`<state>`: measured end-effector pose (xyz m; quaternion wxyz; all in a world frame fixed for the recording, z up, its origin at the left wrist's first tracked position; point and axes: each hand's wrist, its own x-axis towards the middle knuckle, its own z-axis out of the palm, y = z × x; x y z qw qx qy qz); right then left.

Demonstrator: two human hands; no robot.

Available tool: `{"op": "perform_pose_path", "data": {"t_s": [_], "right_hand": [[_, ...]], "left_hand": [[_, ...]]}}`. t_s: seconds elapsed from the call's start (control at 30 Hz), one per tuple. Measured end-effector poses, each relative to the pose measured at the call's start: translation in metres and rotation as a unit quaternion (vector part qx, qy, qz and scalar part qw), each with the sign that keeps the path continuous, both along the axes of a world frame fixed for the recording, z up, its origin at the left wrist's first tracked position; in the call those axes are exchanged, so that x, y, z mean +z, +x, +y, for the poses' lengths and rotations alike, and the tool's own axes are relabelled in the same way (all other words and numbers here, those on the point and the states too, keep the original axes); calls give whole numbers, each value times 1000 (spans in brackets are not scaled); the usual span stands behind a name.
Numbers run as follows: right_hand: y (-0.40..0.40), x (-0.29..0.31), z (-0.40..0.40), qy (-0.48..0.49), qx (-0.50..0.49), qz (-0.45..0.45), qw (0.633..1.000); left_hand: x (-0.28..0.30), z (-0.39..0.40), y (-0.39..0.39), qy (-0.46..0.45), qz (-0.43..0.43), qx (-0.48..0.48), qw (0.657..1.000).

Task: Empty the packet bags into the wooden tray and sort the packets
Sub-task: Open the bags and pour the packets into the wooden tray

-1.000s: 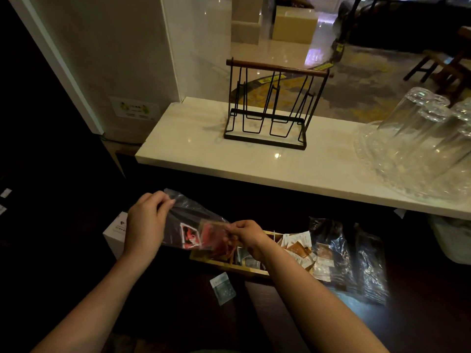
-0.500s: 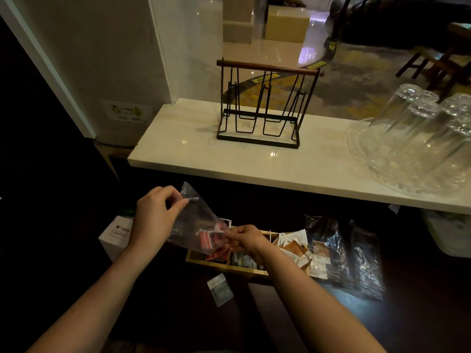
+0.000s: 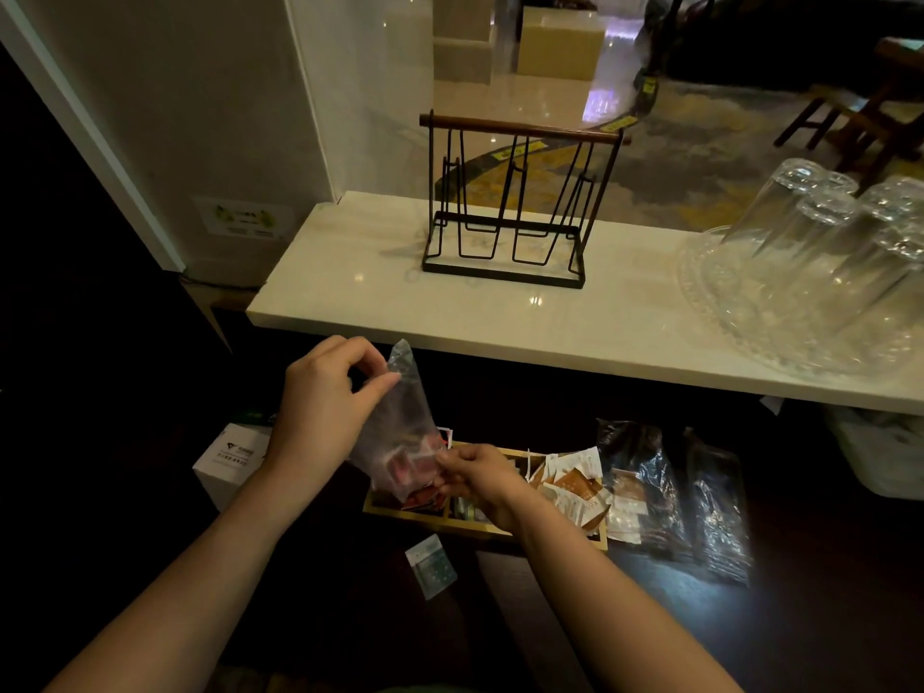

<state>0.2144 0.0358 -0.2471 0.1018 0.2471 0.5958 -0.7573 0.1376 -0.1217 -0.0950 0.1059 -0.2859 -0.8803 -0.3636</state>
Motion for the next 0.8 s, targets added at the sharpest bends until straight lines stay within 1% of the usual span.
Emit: {"op": "perform_pose_path", "data": {"t_s": [0.1, 0.27, 0.37, 0.47, 0.53, 0.6, 0.63, 0.67, 0.73, 0.8], "right_hand": [[2, 1, 7, -8, -25, 2, 1000], [6, 8, 11, -3, -30, 11, 999], [8, 18, 13, -5, -59, 28, 998], [15, 30, 24, -5, -105, 54, 993], [22, 39, 35, -5, -141, 76, 987], [32, 46, 48, 16, -177, 92, 980], [37, 48, 54, 30, -196, 96, 975], [43, 49, 59, 42, -214, 99, 971], [55, 49, 70, 71, -242, 99, 963], [69, 47, 79, 92, -262, 97, 956]], "left_hand": [[0, 0, -4, 10, -1, -5, 1000], [-4, -2, -6, 18, 3, -7, 1000], [-4, -3, -11, 27, 23, -2, 999], [-11, -6, -18, 47, 21, 14, 999], [-21, -8, -20, 70, 9, 32, 997], [-38, -9, -20, 90, -20, 53, 994], [-50, -8, -18, 82, -37, 57, 994], [-66, -6, -16, 48, -53, 51, 996], [-103, -2, -5, -81, -97, 5, 992], [-137, -1, 11, -210, -154, -52, 964]]}}
